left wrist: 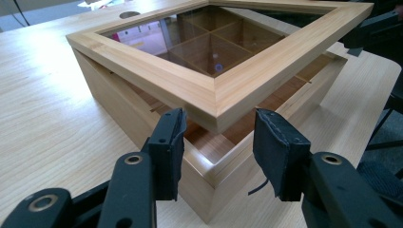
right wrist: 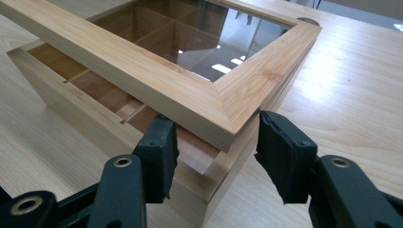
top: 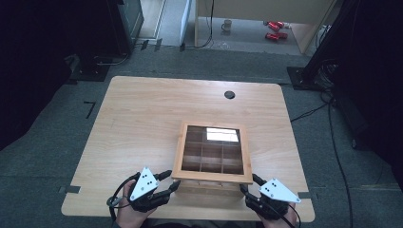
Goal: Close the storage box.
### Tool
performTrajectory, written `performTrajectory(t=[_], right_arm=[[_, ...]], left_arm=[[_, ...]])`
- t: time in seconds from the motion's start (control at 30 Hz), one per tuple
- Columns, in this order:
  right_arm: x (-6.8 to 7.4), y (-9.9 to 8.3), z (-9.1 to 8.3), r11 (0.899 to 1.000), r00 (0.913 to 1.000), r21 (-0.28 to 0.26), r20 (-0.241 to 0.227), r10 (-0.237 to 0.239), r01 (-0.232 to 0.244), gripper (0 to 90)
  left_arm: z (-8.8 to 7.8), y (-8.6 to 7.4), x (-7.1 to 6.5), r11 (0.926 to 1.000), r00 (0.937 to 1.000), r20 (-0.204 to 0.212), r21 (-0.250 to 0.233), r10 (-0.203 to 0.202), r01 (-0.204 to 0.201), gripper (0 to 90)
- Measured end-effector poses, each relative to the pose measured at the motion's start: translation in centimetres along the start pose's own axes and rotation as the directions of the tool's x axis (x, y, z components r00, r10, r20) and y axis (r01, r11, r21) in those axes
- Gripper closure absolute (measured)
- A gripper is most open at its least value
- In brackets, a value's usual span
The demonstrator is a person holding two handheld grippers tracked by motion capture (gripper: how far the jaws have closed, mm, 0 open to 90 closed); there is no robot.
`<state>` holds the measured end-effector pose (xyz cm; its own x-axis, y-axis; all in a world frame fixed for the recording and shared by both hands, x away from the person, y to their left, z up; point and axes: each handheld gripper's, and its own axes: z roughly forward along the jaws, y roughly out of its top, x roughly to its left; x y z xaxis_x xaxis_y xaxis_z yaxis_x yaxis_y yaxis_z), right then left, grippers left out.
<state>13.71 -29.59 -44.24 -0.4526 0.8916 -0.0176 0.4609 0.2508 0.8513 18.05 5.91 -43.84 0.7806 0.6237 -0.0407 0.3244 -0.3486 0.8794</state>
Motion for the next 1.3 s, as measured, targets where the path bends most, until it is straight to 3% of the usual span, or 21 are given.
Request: performTrajectory(t=[0.37,0.87,0.93,1.0,1.3], right_arm=[[-0.3,-0.3,0.7,1.000,0.9999,0.026,0.011,0.007,-0.007,48.9],[0.2,-2.0,1.2,0.995,0.9981,0.092,0.044,-0.042,0.038,48.0],[0.3,-2.1,1.1,0.995,0.9981,0.090,0.039,-0.047,0.044,47.6],[0.0,-1.8,0.0,0.999,0.9990,0.030,0.037,-0.025,0.024,47.6],[-0.8,-1.7,-0.4,1.000,0.9987,0.015,0.050,-0.001,0.001,47.2]], left_arm=[[0.8,-0.1,-0.2,0.9997,0.9999,-0.014,0.021,-0.006,0.007,54.2],[2.0,-0.5,-0.2,0.9993,0.9998,-0.008,0.030,-0.020,0.020,59.0],[2.0,-0.6,-0.1,0.9992,0.9997,-0.014,0.035,-0.021,0.021,59.1],[2.0,-0.6,-0.1,0.9992,0.9996,-0.015,0.032,-0.025,0.025,58.5],[1.3,-0.3,0.5,0.9995,0.9985,-0.046,0.009,-0.030,0.030,57.3]])
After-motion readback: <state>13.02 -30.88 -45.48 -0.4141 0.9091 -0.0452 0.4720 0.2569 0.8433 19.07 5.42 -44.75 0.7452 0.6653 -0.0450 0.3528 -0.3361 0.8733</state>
